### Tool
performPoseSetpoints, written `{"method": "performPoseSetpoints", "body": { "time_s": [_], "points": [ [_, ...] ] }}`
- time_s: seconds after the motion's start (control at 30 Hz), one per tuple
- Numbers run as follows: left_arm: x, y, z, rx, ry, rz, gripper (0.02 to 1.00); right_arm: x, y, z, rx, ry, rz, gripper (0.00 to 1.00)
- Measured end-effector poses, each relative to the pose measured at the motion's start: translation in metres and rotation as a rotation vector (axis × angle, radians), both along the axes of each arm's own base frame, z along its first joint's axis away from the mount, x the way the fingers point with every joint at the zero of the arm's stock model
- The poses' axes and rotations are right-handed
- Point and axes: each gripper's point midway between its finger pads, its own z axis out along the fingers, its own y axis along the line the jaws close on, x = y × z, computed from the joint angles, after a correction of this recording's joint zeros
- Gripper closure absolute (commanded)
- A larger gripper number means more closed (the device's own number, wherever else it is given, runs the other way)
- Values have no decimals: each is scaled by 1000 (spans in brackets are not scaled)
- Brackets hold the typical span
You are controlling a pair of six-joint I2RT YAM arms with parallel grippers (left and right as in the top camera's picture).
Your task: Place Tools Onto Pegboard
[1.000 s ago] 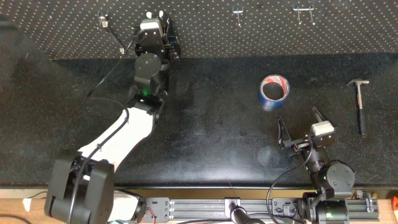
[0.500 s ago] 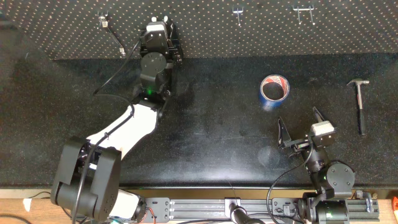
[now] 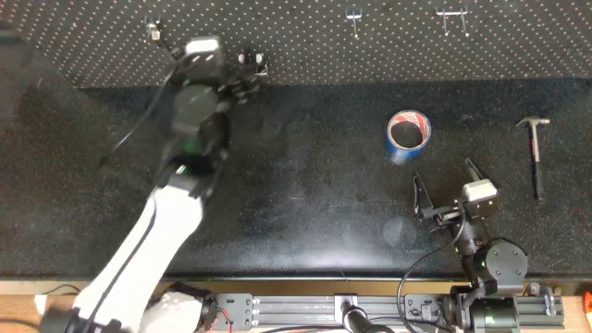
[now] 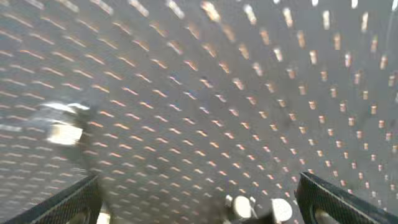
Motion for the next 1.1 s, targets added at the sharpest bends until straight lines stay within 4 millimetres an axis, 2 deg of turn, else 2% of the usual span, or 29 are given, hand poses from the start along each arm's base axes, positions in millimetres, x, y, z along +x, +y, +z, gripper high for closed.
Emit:
{"method": "performPoseSetpoints", "body": {
  "time_s": [0.03, 0.1, 0.13, 0.17, 0.2, 0.27, 0.33, 0.37, 0.43, 0.5, 0.57, 0.67, 1.1],
  "points": [
    [-16, 12, 14, -13, -41, 10, 23, 0, 0, -1, 0, 2, 0, 25],
    [-68, 42, -18, -20, -28, 29, 23, 0, 0, 0, 0, 0, 0, 25],
    [-76, 44, -26, -23, -27, 22, 23, 0, 0, 0, 0, -1, 0, 27],
    [-101, 55, -45, -27, -26, 33, 23, 0, 0, 0, 0, -1, 0, 25],
    [-119, 64, -51, -33, -62, 51, 23, 0, 0, 0, 0, 1, 0, 25],
    [-139, 69, -54, -39, -133, 55, 23, 0, 0, 0, 0, -1, 0, 25],
    [-144, 68, -63, -41, -137, 47, 23, 0, 0, 0, 0, 0, 0, 25],
    [-152, 67, -53, -46, -207, 38, 23, 0, 0, 0, 0, 0, 0, 25],
    [-161, 65, -74, -47, -203, 24, 23, 0, 0, 0, 0, -1, 0, 25],
    [-166, 63, -76, -48, -200, 13, 23, 0, 0, 0, 0, -1, 0, 25],
    [-171, 61, -93, -46, -137, 3, 23, 0, 0, 0, 0, -1, 1, 25],
    [-173, 54, -101, -48, -106, -30, 25, 0, 0, 0, 0, -1, 0, 23],
    [-173, 57, -101, -48, -106, -22, 23, 0, 0, 0, 0, -1, 0, 25]
  ]
}}
